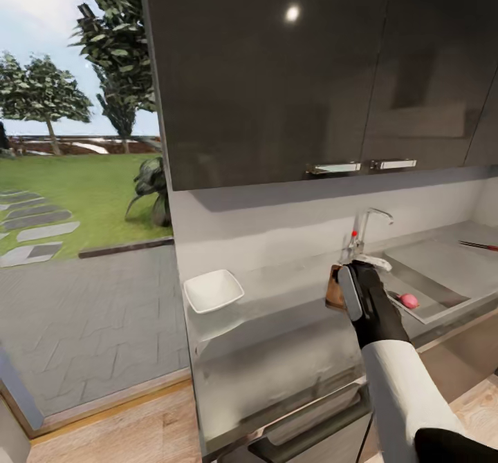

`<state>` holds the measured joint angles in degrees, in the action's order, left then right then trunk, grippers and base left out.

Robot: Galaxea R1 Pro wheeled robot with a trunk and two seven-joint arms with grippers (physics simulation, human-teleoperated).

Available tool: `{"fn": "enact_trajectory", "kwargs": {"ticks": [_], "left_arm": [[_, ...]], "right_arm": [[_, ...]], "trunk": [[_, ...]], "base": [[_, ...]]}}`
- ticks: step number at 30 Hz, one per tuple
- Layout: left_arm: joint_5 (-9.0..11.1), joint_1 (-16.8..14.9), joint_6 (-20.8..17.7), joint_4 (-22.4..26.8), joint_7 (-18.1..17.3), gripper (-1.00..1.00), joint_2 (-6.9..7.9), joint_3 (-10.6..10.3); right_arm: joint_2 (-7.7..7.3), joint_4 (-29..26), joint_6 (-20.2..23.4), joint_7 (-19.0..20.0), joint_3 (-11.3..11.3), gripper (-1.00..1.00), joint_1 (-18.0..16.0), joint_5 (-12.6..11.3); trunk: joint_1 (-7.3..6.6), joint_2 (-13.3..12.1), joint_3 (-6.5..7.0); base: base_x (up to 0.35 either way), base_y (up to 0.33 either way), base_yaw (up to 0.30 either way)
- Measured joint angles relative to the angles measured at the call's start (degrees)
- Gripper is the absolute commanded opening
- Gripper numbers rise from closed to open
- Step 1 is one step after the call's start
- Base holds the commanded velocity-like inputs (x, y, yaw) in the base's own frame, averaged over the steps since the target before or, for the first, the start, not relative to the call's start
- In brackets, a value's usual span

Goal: In the kitchen, take the Vidalia onion out of the sink, dice it on the chopping board with the paring knife, put the diced onion into the bowl on the countertop, then place both the paring knife and the chopping board into the sink.

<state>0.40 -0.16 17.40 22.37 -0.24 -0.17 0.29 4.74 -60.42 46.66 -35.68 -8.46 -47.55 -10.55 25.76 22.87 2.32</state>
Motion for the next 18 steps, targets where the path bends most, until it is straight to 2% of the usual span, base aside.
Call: {"fn": "enact_trajectory", "kwargs": {"ticks": [2,4,5,7,8,13,14,18], "left_arm": [[0.00,0.00,0.00,0.00,0.00,1.00,0.00,-0.03],[0.00,0.00,0.00,0.00,0.00,1.00,0.00,-0.04],[0.00,0.00,0.00,0.00,0.00,1.00,-0.02,-0.04],[0.00,0.00,0.00,0.00,0.00,1.00,-0.03,-0.05],[0.00,0.00,0.00,0.00,0.00,1.00,-0.05,-0.05],[0.00,0.00,0.00,0.02,0.00,1.00,-0.08,-0.05],[0.00,-0.01,0.00,0.03,0.00,1.00,-0.05,-0.05],[0.00,-0.01,0.00,0.06,0.00,1.00,-0.07,-0.05]], "right_arm": [[-1.21,5.02,0.20,-0.01,-0.04,1.00,-3.99,-0.07],[-2.73,12.58,0.13,0.03,-0.08,1.00,-9.80,-0.13],[-3.08,14.55,0.10,0.03,-0.09,1.00,-11.34,-0.20],[-4.21,21.45,-0.16,0.09,-0.14,1.00,-16.57,-0.25],[-5.15,26.77,-0.96,0.07,-0.40,1.00,-20.46,-0.57],[-6.03,29.40,-1.76,-0.01,-2.30,1.00,-22.51,-3.81],[-6.16,29.68,-1.96,-0.09,-3.40,1.00,-22.66,-4.77],[-6.26,30.07,-3.85,-1.41,-7.82,1.00,-22.88,-6.13]], "trunk": [[0.00,0.00,0.00],[0.00,0.00,0.01],[0.00,0.00,0.00],[0.00,0.00,0.01],[0.01,-0.01,0.01],[0.00,0.01,-0.01],[0.00,0.00,-0.01],[0.00,0.00,-0.01]], "base": [[0.000,0.000,0.000],[0.000,0.000,0.000],[0.000,0.000,0.000],[0.000,0.000,0.000],[0.000,0.000,0.000],[0.000,0.000,0.000],[0.000,0.000,0.000],[0.000,0.000,0.000]]}}
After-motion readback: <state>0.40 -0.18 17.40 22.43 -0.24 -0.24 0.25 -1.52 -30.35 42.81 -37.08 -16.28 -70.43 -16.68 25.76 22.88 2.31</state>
